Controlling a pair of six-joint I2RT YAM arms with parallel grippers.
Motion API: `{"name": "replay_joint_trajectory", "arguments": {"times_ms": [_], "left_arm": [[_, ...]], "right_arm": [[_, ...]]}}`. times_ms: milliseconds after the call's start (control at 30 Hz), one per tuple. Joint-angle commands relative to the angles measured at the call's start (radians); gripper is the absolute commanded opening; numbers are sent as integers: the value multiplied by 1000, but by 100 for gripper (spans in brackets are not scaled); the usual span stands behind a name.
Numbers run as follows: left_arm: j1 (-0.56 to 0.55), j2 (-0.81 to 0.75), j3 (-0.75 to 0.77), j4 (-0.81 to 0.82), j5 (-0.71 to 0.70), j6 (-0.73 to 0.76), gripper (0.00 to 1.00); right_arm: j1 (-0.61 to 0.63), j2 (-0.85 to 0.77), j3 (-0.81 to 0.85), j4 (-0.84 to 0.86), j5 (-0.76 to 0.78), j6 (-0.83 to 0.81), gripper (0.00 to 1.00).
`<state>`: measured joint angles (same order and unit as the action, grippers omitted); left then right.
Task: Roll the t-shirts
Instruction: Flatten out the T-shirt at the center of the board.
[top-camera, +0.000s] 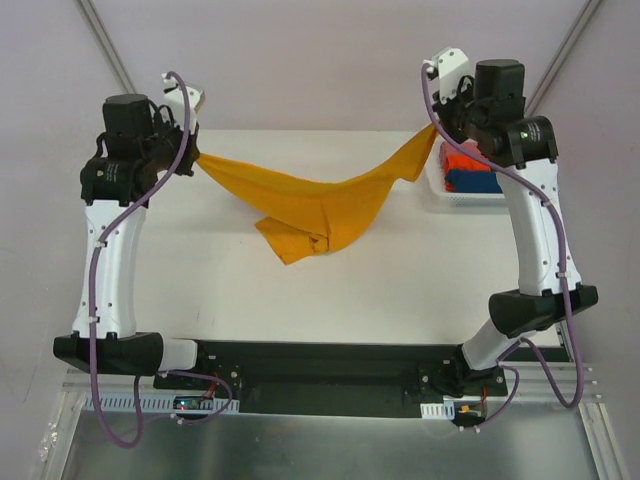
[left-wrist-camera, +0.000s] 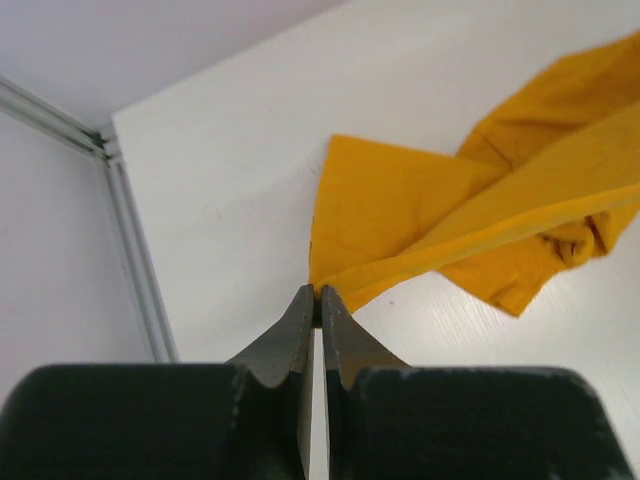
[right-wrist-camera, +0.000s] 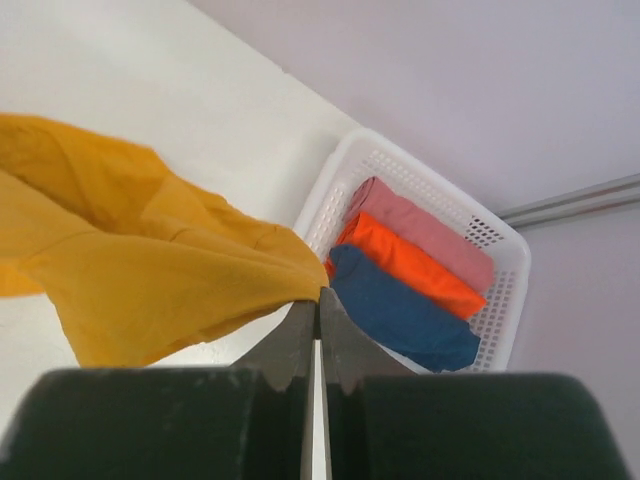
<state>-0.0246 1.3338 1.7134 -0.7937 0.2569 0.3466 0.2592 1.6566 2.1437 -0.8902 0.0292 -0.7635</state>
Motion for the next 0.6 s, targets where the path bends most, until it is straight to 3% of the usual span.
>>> {"name": "replay_joint_trajectory", "arguments": {"times_ms": [0,133,333,500,567], "left_arm": [[5,-28,145,62,-103,-75,0],[3,-4,267,60,-171,-70,0],[5,18,379,60,-203,15,0],[5,18,443,62,-225,35,0],[5,-1,459,60,-231,45,0]], "right_arm": [[-9,-84,38,66,-73,109,1],[-55,-35,180,96,-175,164,0],[-95,9,311,175,-152,257,1],[-91,-133,118,338,-141,250,1],[-48,-190,90,367,-114,172,1]]}}
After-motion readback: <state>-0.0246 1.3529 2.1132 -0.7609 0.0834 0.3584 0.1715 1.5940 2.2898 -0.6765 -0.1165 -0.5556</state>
